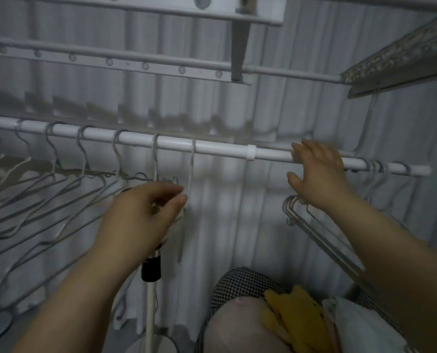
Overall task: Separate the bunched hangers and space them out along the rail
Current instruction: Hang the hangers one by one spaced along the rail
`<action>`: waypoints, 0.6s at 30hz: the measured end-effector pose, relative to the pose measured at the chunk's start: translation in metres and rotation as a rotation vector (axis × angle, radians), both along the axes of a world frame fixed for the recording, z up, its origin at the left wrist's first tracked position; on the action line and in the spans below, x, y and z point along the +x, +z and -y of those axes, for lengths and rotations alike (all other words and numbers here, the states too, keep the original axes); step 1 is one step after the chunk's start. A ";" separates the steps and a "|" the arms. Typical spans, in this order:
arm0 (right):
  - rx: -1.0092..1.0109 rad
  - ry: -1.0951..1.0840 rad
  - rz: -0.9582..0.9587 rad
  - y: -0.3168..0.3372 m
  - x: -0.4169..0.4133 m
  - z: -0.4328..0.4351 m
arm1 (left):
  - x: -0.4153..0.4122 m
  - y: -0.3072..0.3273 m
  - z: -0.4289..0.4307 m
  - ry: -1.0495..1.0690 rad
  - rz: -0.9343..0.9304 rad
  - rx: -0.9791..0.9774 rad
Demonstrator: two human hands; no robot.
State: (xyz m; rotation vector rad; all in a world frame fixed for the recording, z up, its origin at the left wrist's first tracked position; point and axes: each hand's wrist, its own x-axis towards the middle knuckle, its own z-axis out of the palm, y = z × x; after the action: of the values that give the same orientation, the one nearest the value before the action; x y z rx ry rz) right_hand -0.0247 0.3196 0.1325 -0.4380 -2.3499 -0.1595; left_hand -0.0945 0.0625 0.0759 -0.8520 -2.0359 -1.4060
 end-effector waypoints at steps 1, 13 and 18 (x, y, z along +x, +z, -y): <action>-0.006 -0.017 -0.011 0.002 0.012 -0.008 | 0.011 0.001 -0.011 -0.083 0.005 0.012; -0.464 -0.170 -0.101 -0.027 0.132 -0.099 | 0.094 -0.047 -0.180 -0.730 0.522 -0.044; -0.731 -0.017 0.004 -0.052 0.144 -0.102 | 0.117 -0.061 -0.223 -0.783 0.741 -0.044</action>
State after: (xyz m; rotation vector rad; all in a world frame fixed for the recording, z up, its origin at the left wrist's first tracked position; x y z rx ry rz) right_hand 0.1189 0.4215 0.0804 -0.7961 -2.3484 0.7121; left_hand 0.0220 0.2853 0.0149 -1.3936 -2.3579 -2.3845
